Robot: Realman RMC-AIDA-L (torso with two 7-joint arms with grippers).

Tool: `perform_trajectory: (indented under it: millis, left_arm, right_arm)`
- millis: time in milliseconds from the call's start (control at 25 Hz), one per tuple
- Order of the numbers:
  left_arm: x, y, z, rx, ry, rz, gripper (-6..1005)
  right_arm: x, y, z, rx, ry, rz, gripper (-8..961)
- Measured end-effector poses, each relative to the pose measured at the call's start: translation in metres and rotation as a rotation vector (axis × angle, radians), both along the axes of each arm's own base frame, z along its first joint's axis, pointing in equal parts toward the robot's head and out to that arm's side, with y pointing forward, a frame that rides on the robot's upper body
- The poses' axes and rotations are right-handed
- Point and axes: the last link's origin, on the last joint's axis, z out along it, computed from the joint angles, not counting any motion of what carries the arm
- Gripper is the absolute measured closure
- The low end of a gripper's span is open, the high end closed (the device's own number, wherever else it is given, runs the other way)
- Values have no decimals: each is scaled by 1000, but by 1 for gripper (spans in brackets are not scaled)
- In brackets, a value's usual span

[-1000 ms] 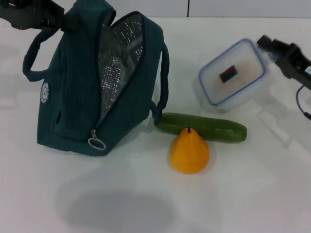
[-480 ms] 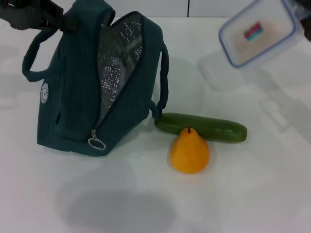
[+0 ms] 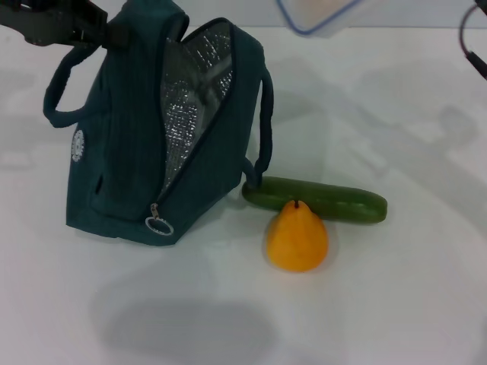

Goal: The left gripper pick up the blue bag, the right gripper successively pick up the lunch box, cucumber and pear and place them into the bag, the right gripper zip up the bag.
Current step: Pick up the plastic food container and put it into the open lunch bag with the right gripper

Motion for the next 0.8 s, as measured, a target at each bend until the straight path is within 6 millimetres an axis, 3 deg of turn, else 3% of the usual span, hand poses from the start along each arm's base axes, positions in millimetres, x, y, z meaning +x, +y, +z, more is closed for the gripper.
perform_trajectory:
  millis: [240, 360, 600, 800]
  left_arm:
    - [5, 2, -4, -9, -8, -10, 955]
    - [6, 1, -7, -15, -14, -11, 955]
    - [10, 1, -10, -18, -36, -22, 955]
    - [9, 0, -10, -16, -50, -26, 954]
  right_arm:
    - [-43, 9, -12, -51, -37, 113, 857]
    - [-55, 12, -18, -69, -63, 136, 857]
    - [-59, 11, -36, -114, -146, 134, 856]
    - [-45, 3, -61, -185, -242, 98, 856]
